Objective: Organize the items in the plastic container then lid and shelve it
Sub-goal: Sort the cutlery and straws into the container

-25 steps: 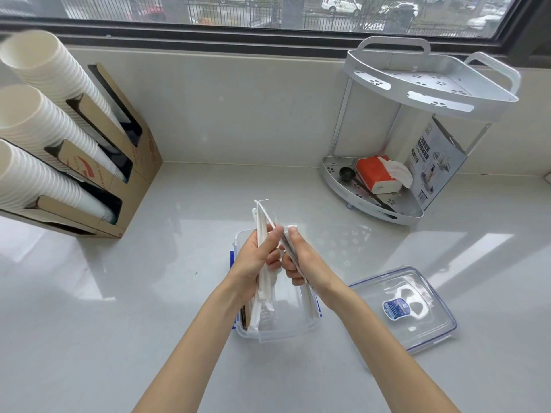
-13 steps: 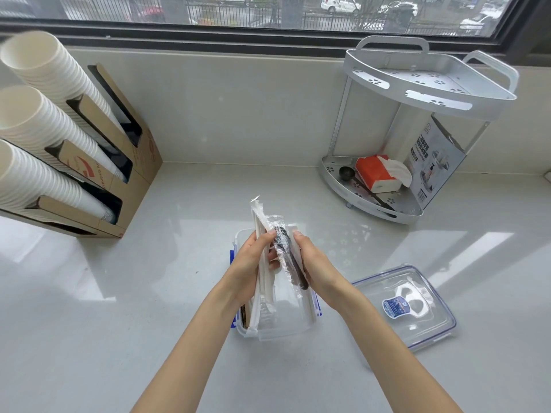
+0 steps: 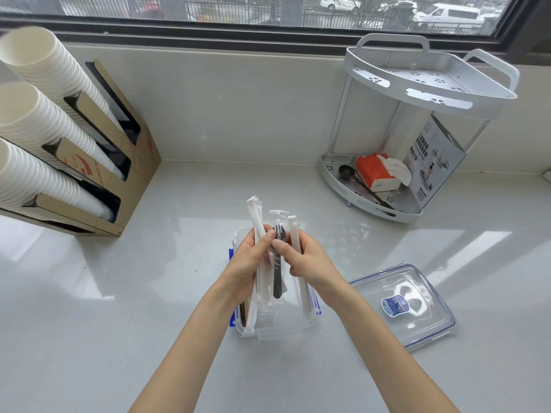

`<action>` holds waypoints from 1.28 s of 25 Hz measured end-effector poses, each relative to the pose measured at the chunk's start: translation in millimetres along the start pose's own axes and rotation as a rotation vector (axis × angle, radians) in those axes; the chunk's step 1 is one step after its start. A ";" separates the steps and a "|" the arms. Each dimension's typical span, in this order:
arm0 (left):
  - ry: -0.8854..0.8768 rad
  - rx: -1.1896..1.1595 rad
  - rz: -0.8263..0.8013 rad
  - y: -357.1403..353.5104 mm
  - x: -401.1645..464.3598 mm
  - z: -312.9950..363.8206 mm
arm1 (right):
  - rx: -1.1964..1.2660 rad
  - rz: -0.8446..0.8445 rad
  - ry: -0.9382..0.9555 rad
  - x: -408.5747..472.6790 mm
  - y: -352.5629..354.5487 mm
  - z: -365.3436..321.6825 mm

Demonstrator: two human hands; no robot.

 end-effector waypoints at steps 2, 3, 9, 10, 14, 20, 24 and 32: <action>0.025 -0.065 0.009 -2.4 -0.4 -1.2 | 0.019 0.008 -0.007 0.0 -0.2 -1.7; 0.032 -0.132 0.039 -2.2 -0.9 0.1 | 0.066 0.039 -0.030 0.6 1.7 -1.1; 0.007 -0.504 0.076 3.1 -0.1 6.0 | 0.110 0.054 -0.075 0.0 5.8 4.4; -0.002 -0.509 0.070 2.5 0.0 7.2 | 0.070 0.033 -0.063 -0.9 2.2 5.0; 0.002 -0.501 0.109 1.1 0.0 8.4 | 0.002 -0.009 -0.044 -0.9 -5.8 4.4; 0.016 -0.532 0.101 -6.0 -6.3 12.2 | 0.042 -0.116 -0.105 -1.5 -7.6 8.8; 0.025 -0.511 0.059 -10.0 -7.7 15.4 | 0.070 -0.113 -0.108 -1.0 -5.0 10.9; -0.028 -0.370 0.151 -7.2 -2.8 18.5 | 0.086 0.102 0.085 -3.6 -3.2 -4.3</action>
Point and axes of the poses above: each hand's wrist, its own x-axis towards the middle knuckle, its own y-axis out of the back of the hand, z = x × y, the point moved 5 cm from there along x, towards the middle knuckle, and after that the axes turned 5 degrees about -y, right-handed, at the moved point
